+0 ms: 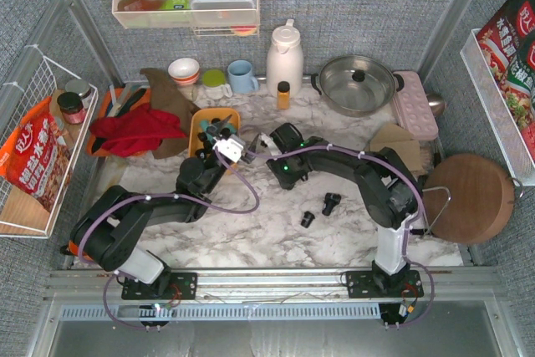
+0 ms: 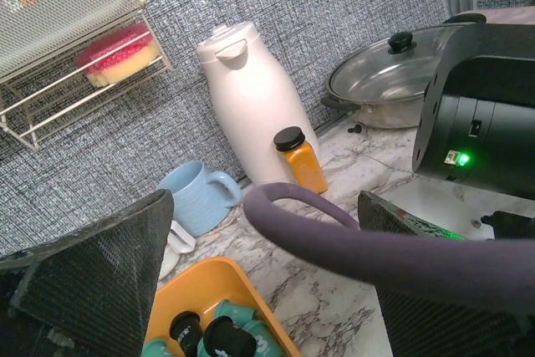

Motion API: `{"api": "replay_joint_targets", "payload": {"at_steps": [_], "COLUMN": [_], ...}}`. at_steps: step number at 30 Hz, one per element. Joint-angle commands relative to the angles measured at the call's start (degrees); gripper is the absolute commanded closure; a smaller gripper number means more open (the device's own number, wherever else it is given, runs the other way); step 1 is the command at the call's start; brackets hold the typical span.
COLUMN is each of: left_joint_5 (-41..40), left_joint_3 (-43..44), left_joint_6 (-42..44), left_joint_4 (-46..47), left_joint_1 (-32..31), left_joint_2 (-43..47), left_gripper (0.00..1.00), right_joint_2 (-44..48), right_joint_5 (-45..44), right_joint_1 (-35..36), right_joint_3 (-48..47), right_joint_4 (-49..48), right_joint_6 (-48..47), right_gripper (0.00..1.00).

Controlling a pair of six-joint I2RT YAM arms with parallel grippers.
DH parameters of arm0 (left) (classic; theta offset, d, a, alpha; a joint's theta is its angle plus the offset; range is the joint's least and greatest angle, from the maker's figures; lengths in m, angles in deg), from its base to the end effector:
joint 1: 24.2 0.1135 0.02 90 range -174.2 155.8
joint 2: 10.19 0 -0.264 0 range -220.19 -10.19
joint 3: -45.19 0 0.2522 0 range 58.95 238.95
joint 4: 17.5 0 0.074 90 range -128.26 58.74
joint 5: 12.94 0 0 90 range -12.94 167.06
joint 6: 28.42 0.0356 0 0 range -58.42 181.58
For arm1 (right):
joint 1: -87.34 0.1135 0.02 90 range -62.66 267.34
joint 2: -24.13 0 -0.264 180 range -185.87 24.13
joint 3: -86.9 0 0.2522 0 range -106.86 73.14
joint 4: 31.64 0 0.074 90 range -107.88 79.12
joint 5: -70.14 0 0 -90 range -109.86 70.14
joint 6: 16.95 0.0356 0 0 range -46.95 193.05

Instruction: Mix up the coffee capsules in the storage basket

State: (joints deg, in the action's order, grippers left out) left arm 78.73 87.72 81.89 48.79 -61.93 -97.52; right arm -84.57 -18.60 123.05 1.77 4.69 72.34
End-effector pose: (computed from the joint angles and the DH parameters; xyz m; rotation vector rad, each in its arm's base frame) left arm 0.2276 -0.1774 0.2396 0.6048 1.0372 -0.2842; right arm 0.3168 0.2287 0.1679 -0.8314 2.5022 0.2408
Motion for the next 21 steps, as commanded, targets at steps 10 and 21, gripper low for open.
{"api": "replay_joint_targets", "payload": {"at_steps": [10,21], "left_joint_5": [9.3,33.1], "left_joint_3": [-0.2,1.1], "left_joint_6": [1.4,-0.6], "left_joint_4": [1.5,1.8], "left_joint_1": [0.0,-1.3], "left_joint_2": [-0.9,-4.3], "left_gripper": [0.01,0.01], "right_joint_2": [5.8,36.1], "right_joint_5": [0.8,5.3], "right_joint_1": [-0.6,-2.8], "right_joint_3": [0.7,21.3], "right_joint_4": [-0.5,-23.6], "right_joint_6": [3.7,20.6], "right_gripper": [0.8,0.83]}}
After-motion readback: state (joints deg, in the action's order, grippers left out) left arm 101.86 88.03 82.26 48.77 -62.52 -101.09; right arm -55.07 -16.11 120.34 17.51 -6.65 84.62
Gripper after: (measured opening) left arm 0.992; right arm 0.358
